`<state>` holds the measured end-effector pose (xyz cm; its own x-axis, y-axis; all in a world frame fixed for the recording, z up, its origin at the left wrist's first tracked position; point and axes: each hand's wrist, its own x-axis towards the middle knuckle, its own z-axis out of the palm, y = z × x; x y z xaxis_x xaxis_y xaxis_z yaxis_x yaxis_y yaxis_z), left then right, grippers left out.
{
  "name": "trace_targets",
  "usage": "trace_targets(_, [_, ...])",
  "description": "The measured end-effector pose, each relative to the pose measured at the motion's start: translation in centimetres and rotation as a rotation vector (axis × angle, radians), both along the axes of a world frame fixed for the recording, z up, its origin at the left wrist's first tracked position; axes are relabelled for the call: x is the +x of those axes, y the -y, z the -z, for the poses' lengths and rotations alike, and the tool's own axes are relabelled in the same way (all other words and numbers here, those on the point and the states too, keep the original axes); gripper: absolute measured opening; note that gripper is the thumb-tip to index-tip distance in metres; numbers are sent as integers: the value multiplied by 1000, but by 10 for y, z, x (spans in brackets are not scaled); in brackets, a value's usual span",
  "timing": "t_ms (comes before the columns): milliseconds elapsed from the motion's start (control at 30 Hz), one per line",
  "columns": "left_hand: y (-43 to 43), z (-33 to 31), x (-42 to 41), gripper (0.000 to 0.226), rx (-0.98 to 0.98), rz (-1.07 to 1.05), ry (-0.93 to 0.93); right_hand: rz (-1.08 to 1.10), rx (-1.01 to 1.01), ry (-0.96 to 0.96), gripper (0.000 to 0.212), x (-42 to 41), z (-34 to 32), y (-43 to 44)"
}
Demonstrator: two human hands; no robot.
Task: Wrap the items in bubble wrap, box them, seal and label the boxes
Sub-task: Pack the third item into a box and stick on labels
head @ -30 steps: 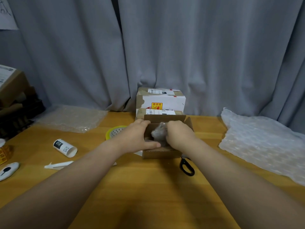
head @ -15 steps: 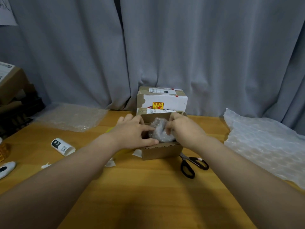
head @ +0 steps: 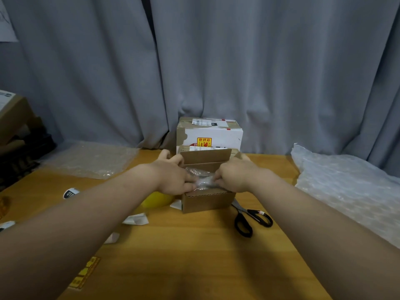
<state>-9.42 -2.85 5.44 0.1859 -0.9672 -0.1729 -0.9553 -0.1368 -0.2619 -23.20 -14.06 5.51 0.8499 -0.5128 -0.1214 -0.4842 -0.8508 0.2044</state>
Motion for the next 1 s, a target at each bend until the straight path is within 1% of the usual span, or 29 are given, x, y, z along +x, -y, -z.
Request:
trace_targets(33, [2, -1, 0, 47, 20, -42, -32, 26, -20, -55, 42, 2, -2, 2])
trace_targets(67, [5, 0, -1, 47, 33, -73, -45, 61, 8, -80, 51, 3, -2, 3])
trace_targets(100, [8, 0, -2, 47, 35, -91, -42, 86, 44, -74, 55, 5, -2, 4])
trace_targets(133, [11, 0, -2, 47, 31, -97, -32, 94, 65, -41, 51, 7, 0, 6])
trace_targets(167, [14, 2, 0, 46, 27, -87, -18, 97, 56, -5, 42, 11, 3, 8])
trace_targets(200, [15, 3, 2, 44, 25, -70, -7, 105, 34, 41, 34, 14, 6, 9])
trace_targets(267, [11, 6, 6, 43, 13, -18, -6, 130, -10, 117, 25, 21, 12, 12])
trace_targets(400, [2, 14, 9, 53, -70, 89, 33, 140, -99, 260, 12, 28, 20, 9])
trace_targets(500, [4, 16, 10, 59, -47, 48, -13, 51, -89, 314, 4, 24, 22, 11])
trace_targets(533, [6, 14, 8, 58, -23, 25, -25, 15, -55, 325, 5, 20, 21, 12])
trace_targets(567, [9, 12, 6, 56, 3, 6, -25, -23, -10, 341, 14, 16, 20, 13])
trace_targets(633, [17, 8, 1, 52, 55, -27, -12, -104, 81, 321, 29, 7, 16, 16])
trace_targets(700, [21, 7, -1, 52, 85, -47, -11, -140, 99, 185, 38, 1, 13, 22])
trace_targets(767, [22, 9, 3, 57, 81, -57, -25, -103, 69, 82, 42, -1, 14, 27])
trace_targets(800, [20, 10, 6, 60, 72, -61, -38, -77, 63, 63, 43, -1, 15, 28])
trace_targets(867, [17, 13, 10, 56, 35, -54, -87, -39, 78, 59, 42, 0, 17, 29])
trace_targets(933, [15, 14, 12, 45, -68, -28, -129, -20, 102, 84, 35, 4, 17, 28])
trace_targets(1000, [16, 14, 11, 35, -191, -26, -124, -11, 105, 178, 24, 8, 17, 28])
